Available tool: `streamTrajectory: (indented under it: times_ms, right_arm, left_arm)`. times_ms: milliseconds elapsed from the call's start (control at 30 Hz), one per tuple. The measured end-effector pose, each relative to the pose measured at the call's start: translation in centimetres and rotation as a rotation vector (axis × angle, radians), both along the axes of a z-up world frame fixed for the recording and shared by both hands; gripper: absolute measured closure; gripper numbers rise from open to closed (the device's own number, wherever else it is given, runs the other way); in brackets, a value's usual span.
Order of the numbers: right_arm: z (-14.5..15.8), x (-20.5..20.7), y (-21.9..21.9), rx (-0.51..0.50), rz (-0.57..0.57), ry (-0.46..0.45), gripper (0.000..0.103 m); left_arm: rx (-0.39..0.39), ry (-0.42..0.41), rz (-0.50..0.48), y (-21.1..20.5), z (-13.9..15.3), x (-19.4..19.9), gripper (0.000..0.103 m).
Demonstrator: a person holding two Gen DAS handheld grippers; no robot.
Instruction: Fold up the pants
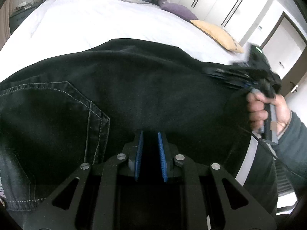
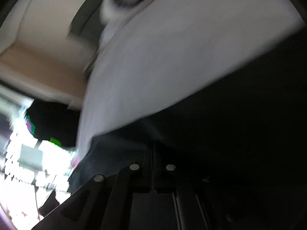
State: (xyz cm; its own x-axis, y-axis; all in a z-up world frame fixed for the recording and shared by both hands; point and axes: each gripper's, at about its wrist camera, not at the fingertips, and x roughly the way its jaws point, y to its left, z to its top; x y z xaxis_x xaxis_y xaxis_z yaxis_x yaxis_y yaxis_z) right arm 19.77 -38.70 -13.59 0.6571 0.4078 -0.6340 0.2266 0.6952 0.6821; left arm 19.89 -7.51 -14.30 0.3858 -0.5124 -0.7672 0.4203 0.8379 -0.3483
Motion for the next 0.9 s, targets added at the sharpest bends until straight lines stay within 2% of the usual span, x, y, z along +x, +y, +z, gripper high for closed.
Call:
streamTrajectory:
  times_ms: [167, 233, 333, 367, 400, 433, 467, 500, 533, 567, 600, 633, 667, 733, 767, 800, 833, 900]
  right_arm:
    - [-0.7, -11.6, -10.2, -0.038, -0.430, -0.070, 0.103]
    - [-1.1, -15.6, -13.4, -0.018, -0.580, -0.092, 0.103]
    - [-1.8, -19.0, -16.7, 0.081, -0.705, -0.142, 0.103]
    - [-0.8, -19.7, -18.1, 0.080, -0.741, -0.148, 0.103]
    - [-0.2, -20.7, -18.6, 0.088, -0.786, -0.175, 0.094]
    - [0.7, -21.5, -18.8, 0.127, -0.811, -0.246, 0.092]
    - [1.3, -21.1, -18.7, 0.171, -0.788, -0.300, 0.089]
    - [2.0, -20.2, -18.2, 0.245, -0.700, -0.384, 0.084]
    - [2.6, -19.1, -16.7, 0.272, -0.623, -0.416, 0.078]
    - [3.2, -17.7, -15.0, 0.288, -0.529, -0.424, 0.065]
    - [3.5, -16.6, -13.0, 0.307, -0.455, -0.418, 0.061]
    - [3.2, -14.4, -10.6, 0.356, -0.324, -0.406, 0.061]
    - [2.5, -13.9, -8.9, 0.380, -0.258, -0.388, 0.061]
    - [0.8, -11.2, -6.0, 0.385, -0.152, -0.274, 0.061]
    - [0.0, -10.3, -5.2, 0.345, -0.129, -0.206, 0.077]
    - [-0.7, -9.6, -5.0, 0.278, -0.140, -0.150, 0.103]
    - [-1.3, -9.7, -5.7, 0.240, -0.176, -0.113, 0.103]
    - [-2.4, -10.6, -7.4, 0.282, -0.282, -0.133, 0.103]
  left_arm:
    - [0.037, -0.013, 0.007, -0.9, 0.6, -0.5, 0.087]
    - [0.047, -0.016, 0.010, -1.2, 0.6, -0.7, 0.087]
    - [0.042, -0.015, 0.016, -1.2, 0.6, -0.7, 0.087]
    - [0.041, -0.013, 0.016, -1.3, 0.6, -0.7, 0.087]
    - [0.044, -0.012, 0.017, -1.3, 0.7, -0.7, 0.087]
    - [0.046, -0.011, 0.018, -1.3, 0.7, -0.7, 0.087]
    - [0.049, -0.011, 0.019, -1.3, 0.7, -0.7, 0.087]
    - [0.053, -0.013, 0.020, -1.3, 0.7, -0.7, 0.087]
    - [0.060, -0.017, 0.021, -1.5, 0.7, -0.8, 0.087]
    - [0.068, -0.022, 0.022, -1.6, 0.6, -0.9, 0.087]
    - [0.080, -0.026, 0.023, -1.9, 0.7, -0.9, 0.087]
    - [0.088, -0.026, 0.026, -2.0, 0.8, -1.0, 0.087]
    - [0.099, -0.025, 0.029, -2.2, 1.0, -1.1, 0.087]
    - [0.121, -0.028, 0.027, -2.8, 1.7, -1.3, 0.087]
    - [0.121, -0.026, 0.015, -3.2, 2.1, -1.4, 0.087]
    - [0.095, -0.023, -0.006, -3.6, 2.7, -1.5, 0.087]
    - [0.070, -0.031, -0.019, -4.0, 3.4, -1.5, 0.087]
    - [0.025, -0.045, -0.035, -5.3, 4.6, -1.0, 0.087]
